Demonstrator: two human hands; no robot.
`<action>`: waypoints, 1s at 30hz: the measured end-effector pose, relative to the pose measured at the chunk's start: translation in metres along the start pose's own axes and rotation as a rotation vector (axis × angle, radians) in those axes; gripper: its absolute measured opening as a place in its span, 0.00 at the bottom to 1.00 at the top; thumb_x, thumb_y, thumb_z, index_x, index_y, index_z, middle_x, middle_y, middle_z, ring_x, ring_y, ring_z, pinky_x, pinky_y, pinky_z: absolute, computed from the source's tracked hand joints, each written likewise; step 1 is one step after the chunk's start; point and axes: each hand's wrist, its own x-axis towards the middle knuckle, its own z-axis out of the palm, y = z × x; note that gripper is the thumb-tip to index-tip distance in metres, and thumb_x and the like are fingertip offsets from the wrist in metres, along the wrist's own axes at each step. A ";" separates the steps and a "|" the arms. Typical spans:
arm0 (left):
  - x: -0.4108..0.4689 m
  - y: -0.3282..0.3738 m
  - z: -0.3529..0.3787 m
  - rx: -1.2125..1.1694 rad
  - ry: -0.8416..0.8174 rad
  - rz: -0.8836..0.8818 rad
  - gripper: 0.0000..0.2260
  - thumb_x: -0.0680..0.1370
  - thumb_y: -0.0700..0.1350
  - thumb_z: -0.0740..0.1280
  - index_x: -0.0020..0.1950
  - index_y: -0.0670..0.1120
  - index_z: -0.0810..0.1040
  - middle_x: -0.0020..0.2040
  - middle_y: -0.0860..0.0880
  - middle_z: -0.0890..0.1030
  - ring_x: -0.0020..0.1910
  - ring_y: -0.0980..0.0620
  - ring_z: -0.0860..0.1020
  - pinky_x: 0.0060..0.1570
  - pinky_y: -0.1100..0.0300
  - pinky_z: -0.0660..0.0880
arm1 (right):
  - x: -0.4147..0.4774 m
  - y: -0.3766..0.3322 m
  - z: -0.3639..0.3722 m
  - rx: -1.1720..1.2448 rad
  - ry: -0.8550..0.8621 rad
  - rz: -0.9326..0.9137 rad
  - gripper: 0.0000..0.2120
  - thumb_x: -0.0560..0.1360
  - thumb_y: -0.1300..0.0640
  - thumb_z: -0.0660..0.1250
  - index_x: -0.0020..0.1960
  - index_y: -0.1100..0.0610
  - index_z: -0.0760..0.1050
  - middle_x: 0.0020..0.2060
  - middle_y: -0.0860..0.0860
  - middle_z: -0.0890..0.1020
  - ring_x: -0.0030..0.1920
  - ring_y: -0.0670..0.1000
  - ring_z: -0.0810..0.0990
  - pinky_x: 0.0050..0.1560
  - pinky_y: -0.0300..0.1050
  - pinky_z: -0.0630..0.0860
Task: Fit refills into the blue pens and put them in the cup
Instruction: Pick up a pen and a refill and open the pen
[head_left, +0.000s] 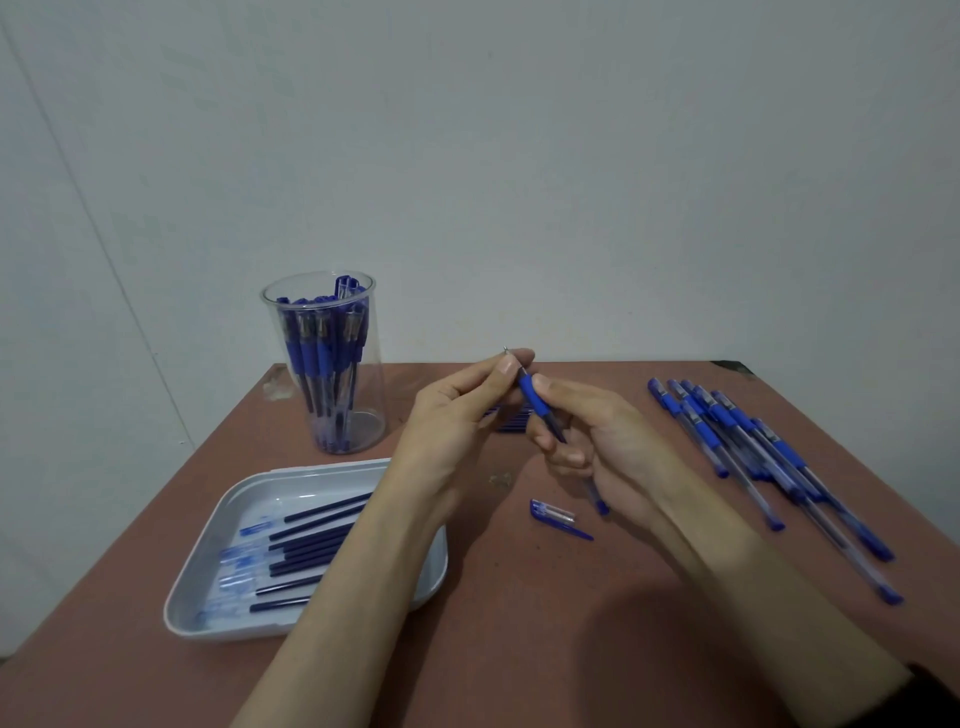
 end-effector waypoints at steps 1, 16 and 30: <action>0.000 0.000 0.000 -0.026 0.031 0.009 0.09 0.71 0.44 0.67 0.48 0.44 0.82 0.40 0.50 0.84 0.43 0.55 0.81 0.48 0.62 0.76 | 0.001 0.001 0.001 -0.027 0.031 -0.034 0.09 0.79 0.56 0.62 0.45 0.60 0.77 0.27 0.53 0.72 0.21 0.44 0.61 0.23 0.37 0.53; 0.001 0.005 -0.004 -0.079 0.146 0.033 0.09 0.77 0.39 0.66 0.57 0.46 0.75 0.45 0.47 0.85 0.47 0.55 0.82 0.48 0.63 0.77 | 0.012 0.011 -0.014 -0.154 0.316 -0.156 0.04 0.76 0.55 0.69 0.45 0.55 0.79 0.28 0.51 0.76 0.25 0.47 0.65 0.29 0.44 0.57; 0.004 0.002 -0.012 0.112 0.280 0.123 0.09 0.75 0.37 0.69 0.51 0.49 0.80 0.44 0.51 0.81 0.41 0.60 0.79 0.46 0.66 0.76 | 0.009 0.011 -0.014 -0.338 0.180 -0.098 0.03 0.75 0.56 0.70 0.42 0.53 0.80 0.29 0.53 0.76 0.24 0.47 0.65 0.27 0.40 0.59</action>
